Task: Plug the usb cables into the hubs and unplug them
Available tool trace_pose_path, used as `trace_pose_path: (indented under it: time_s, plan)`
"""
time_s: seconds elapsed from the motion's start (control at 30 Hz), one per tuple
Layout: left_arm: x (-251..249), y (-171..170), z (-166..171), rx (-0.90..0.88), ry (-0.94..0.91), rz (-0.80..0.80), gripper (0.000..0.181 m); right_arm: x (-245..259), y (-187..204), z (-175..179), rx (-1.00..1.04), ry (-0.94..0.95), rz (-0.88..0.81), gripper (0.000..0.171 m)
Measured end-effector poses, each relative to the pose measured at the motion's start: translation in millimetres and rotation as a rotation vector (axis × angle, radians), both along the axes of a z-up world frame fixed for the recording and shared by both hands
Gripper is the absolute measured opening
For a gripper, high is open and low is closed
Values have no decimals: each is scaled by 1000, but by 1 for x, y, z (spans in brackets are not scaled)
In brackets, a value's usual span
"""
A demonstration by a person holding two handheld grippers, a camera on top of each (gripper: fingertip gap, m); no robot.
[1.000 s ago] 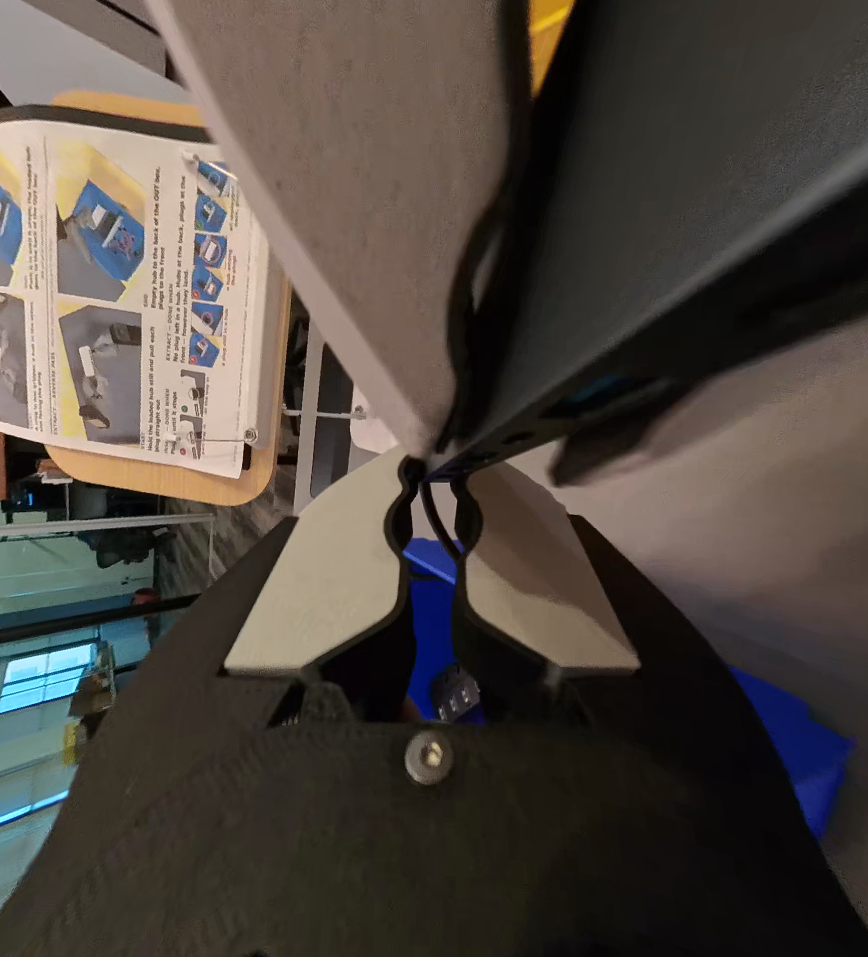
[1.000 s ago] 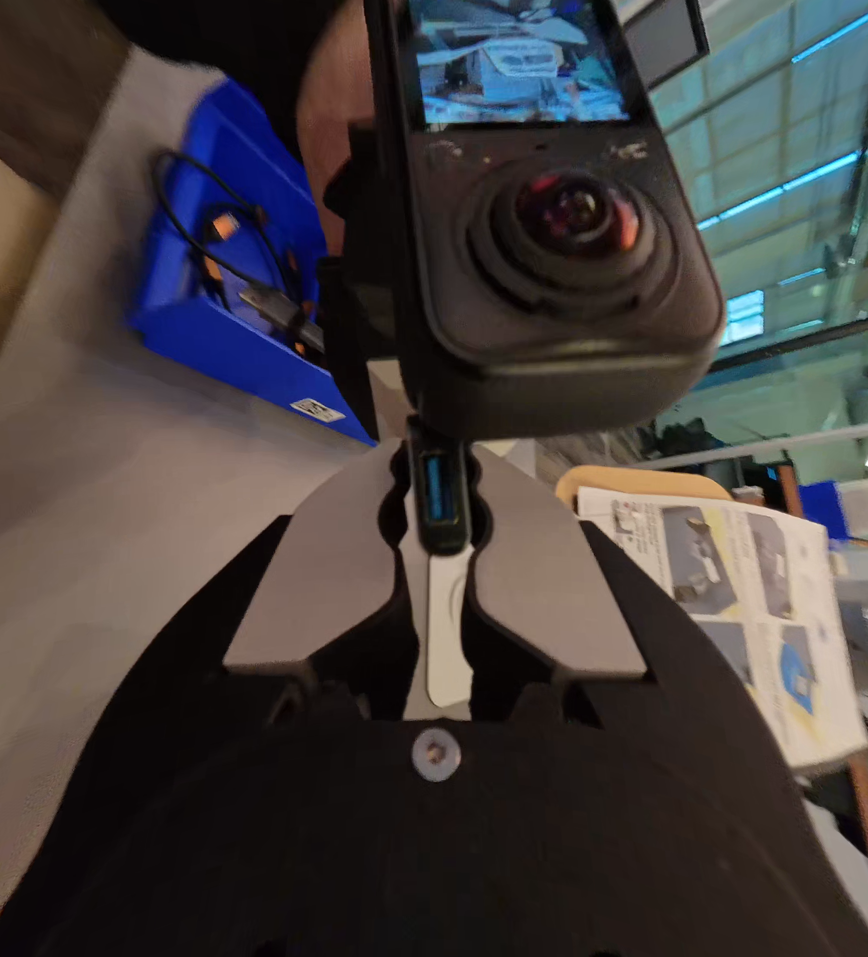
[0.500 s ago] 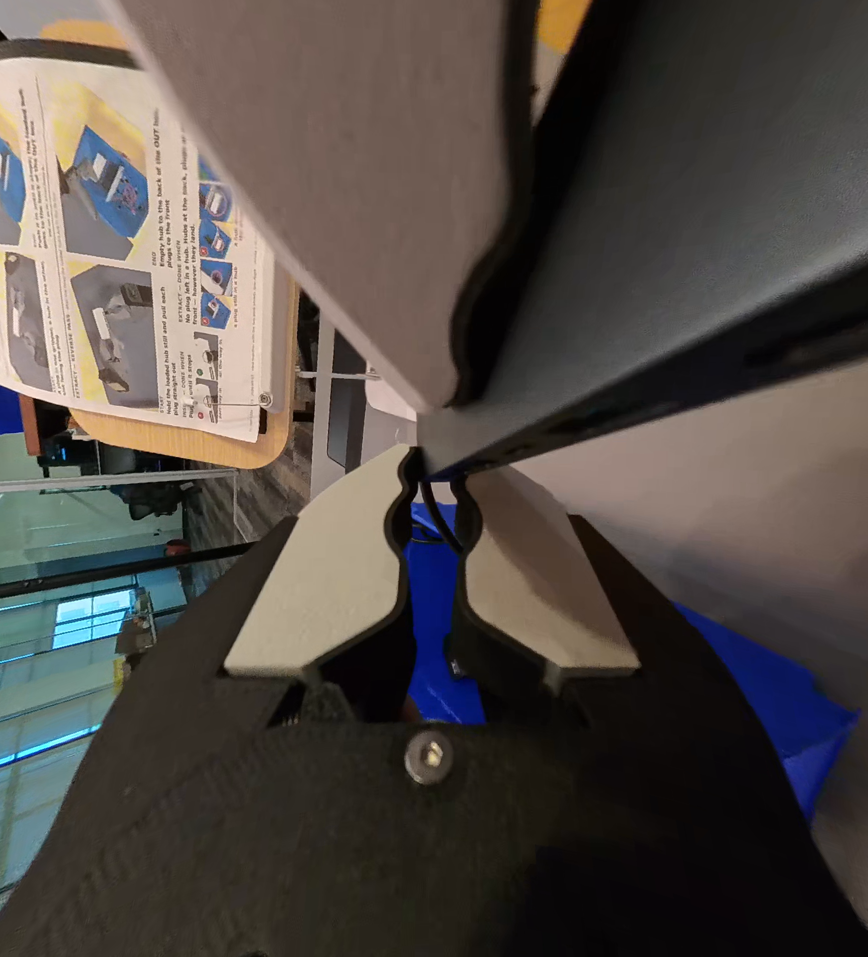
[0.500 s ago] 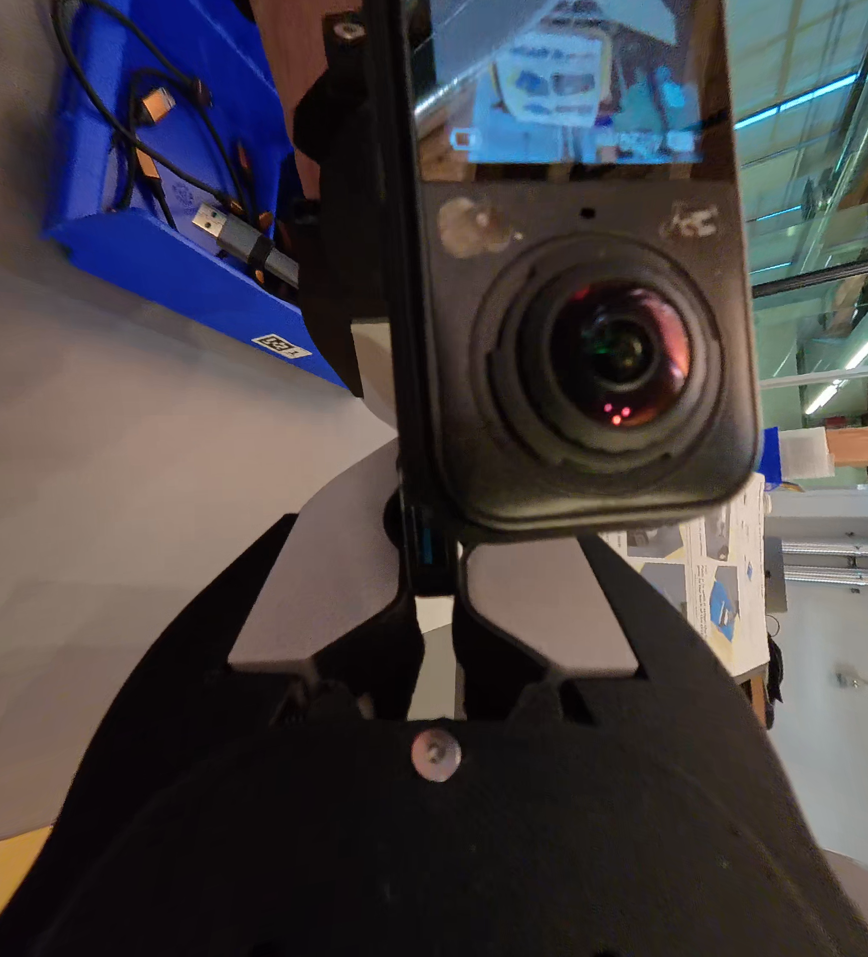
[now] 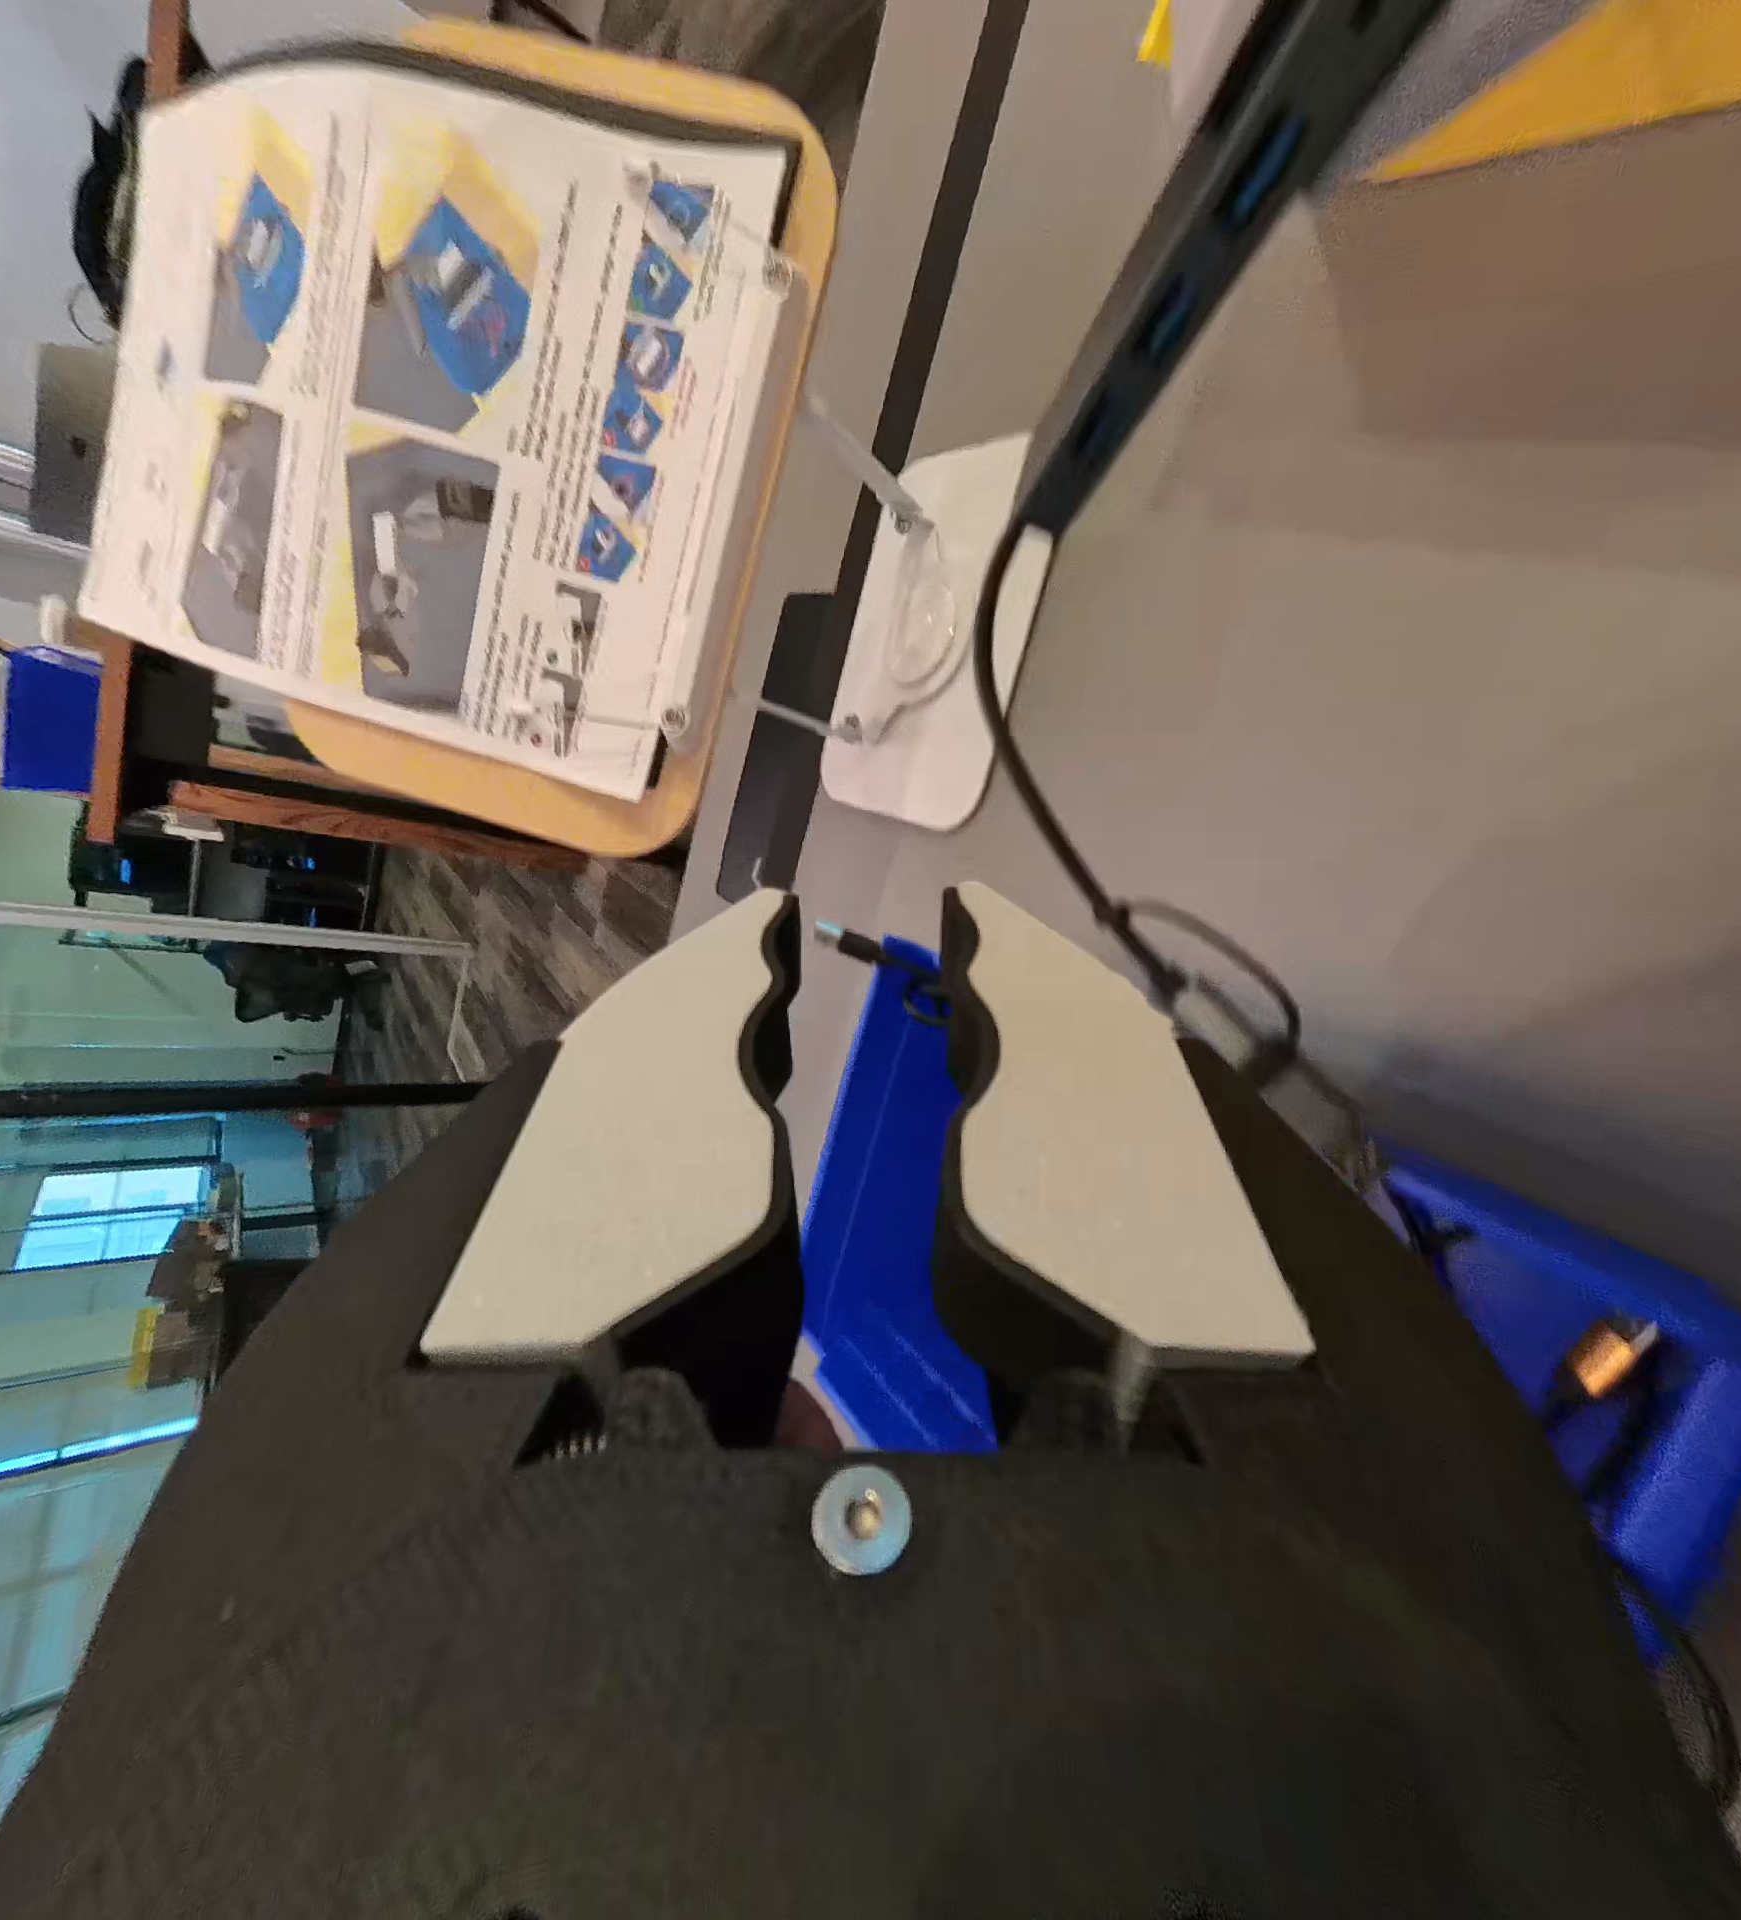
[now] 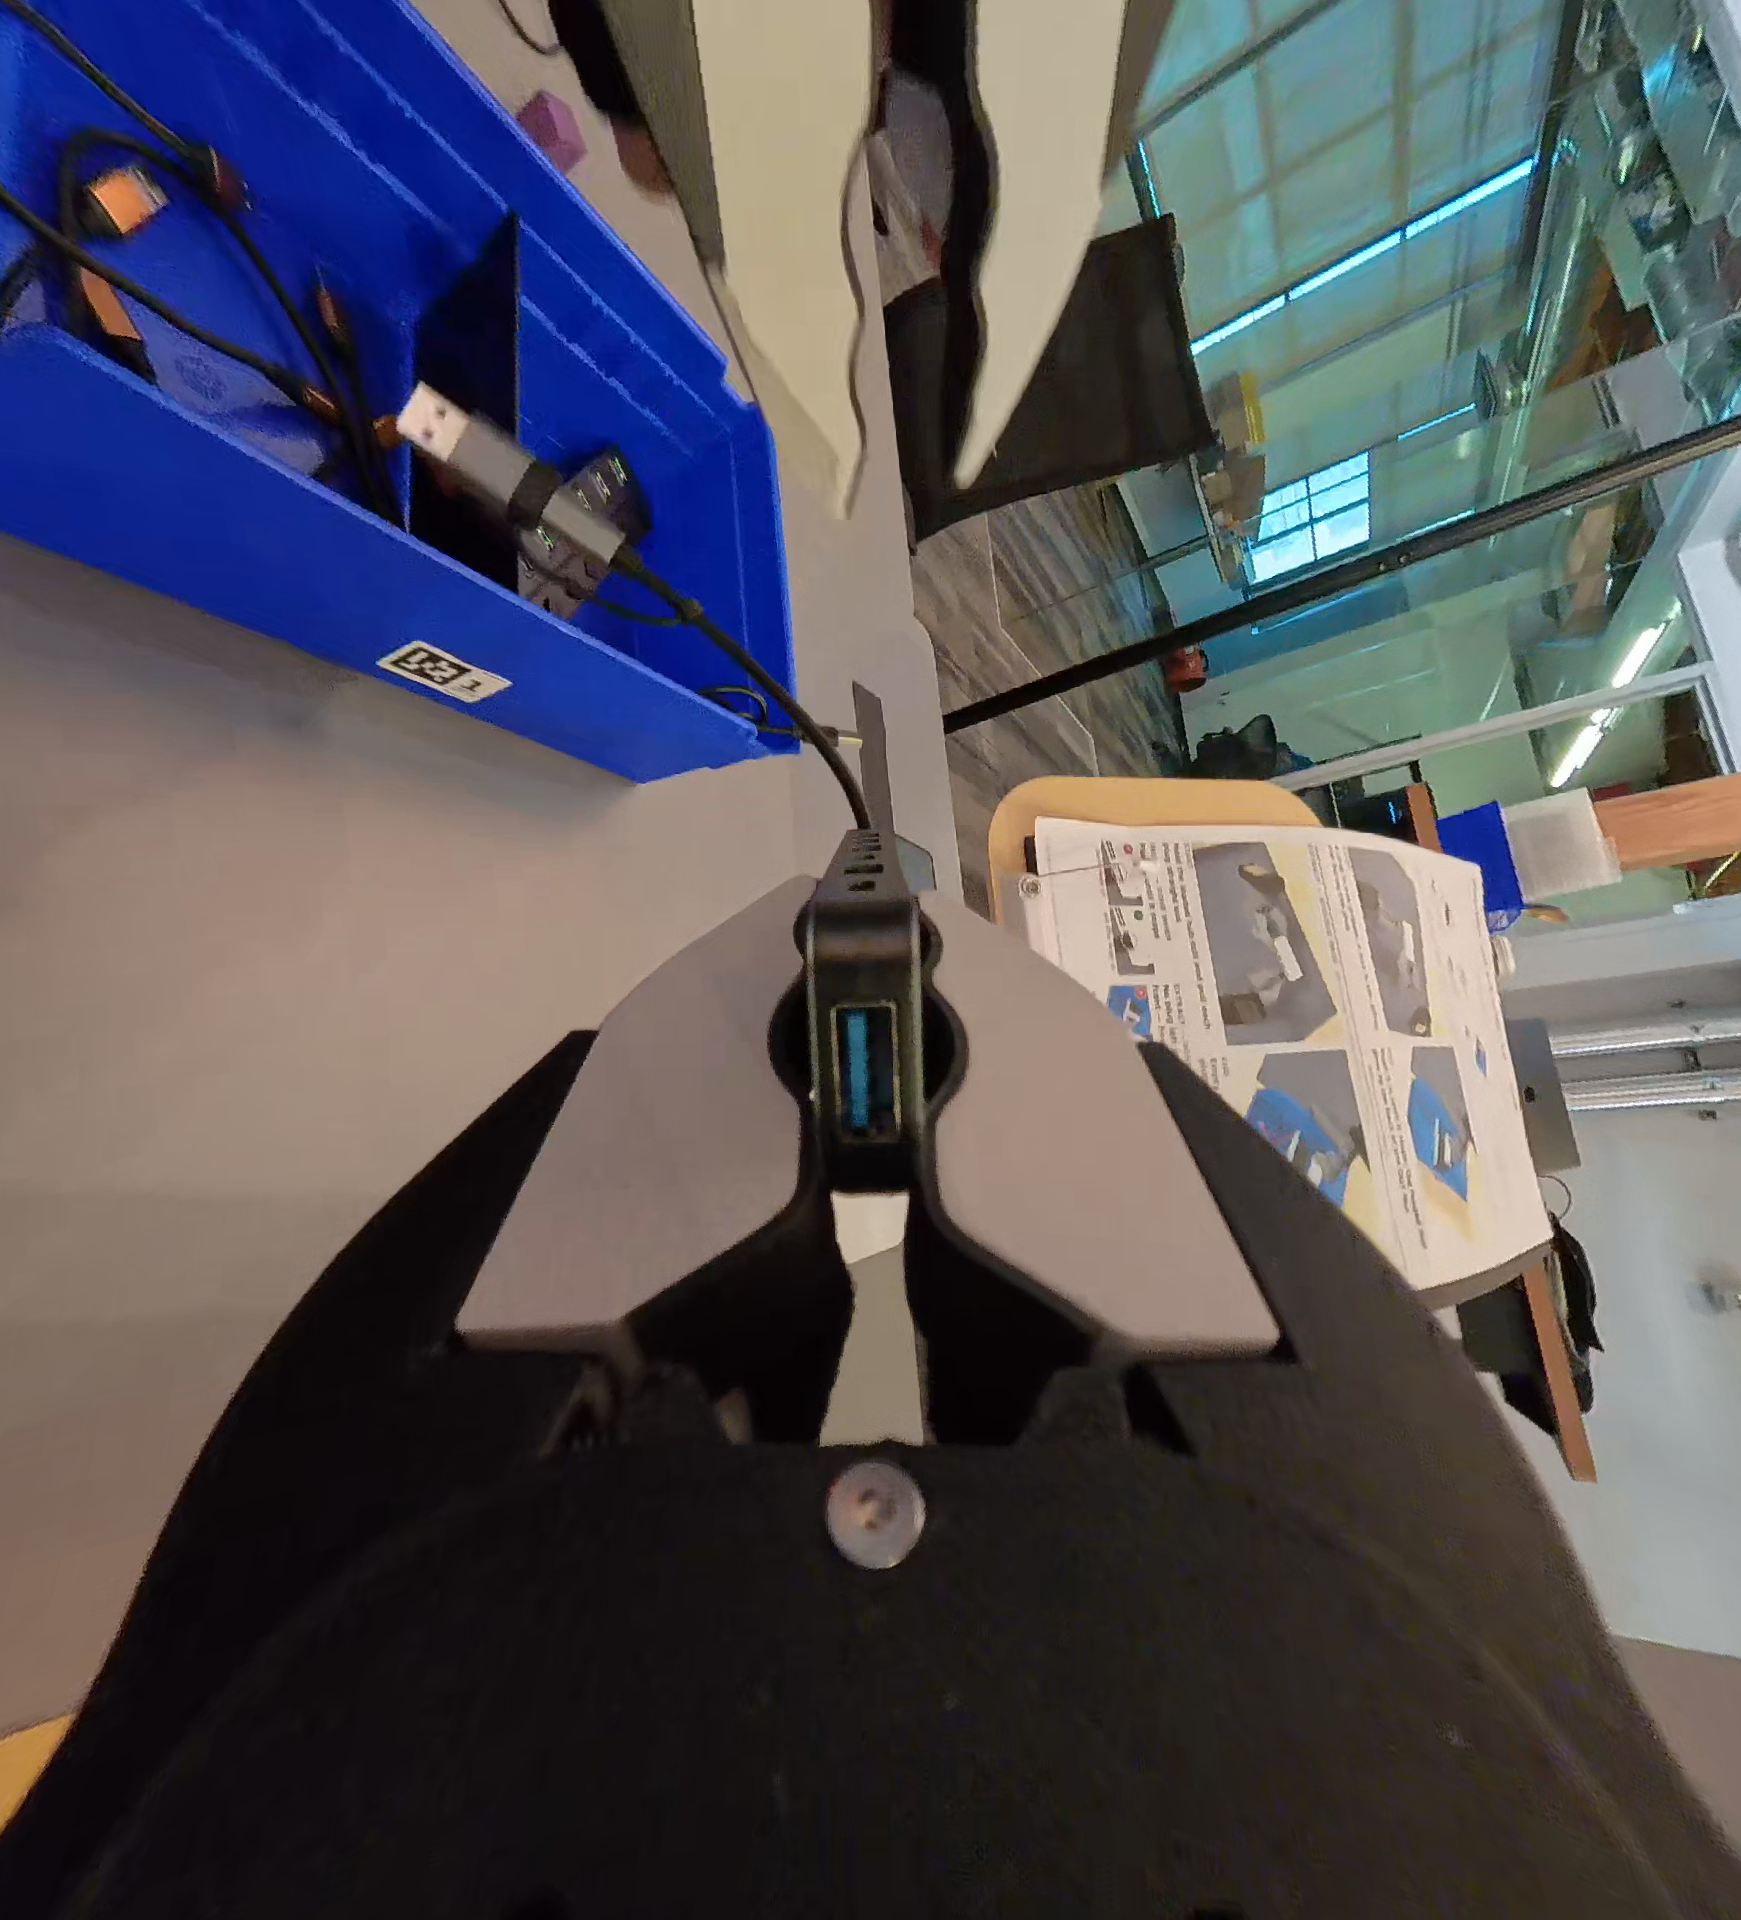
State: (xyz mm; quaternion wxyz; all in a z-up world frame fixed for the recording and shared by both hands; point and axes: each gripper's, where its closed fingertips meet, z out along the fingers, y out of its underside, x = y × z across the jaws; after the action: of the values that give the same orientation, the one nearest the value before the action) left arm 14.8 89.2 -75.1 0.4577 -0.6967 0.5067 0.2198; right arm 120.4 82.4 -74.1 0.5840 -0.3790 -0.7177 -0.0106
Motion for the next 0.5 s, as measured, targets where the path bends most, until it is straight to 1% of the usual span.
trace_pose_path:
  time_s: [0.1,0.17,0.23,0.3,0.4,0.5]
  plan:
    - [-29,-14,-22,-130,53,5,27,6,10,-3,-7,-2,-25,11]
    - [-52,-20,-45,-217,67,60,28,10,16,-4,-15,1,-40,11]
    - [-75,-26,-73,-292,89,98,26,13,20,-4,-23,13,-50,11]
    - [-95,-36,-108,-402,118,140,26,16,24,-3,-29,17,-62,11]
    - [-112,-47,-151,-508,142,170,26,18,27,-2,-36,22,-65,11]
    - [-116,-55,-183,-573,197,167,24,19,27,-2,-35,22,-67,11]
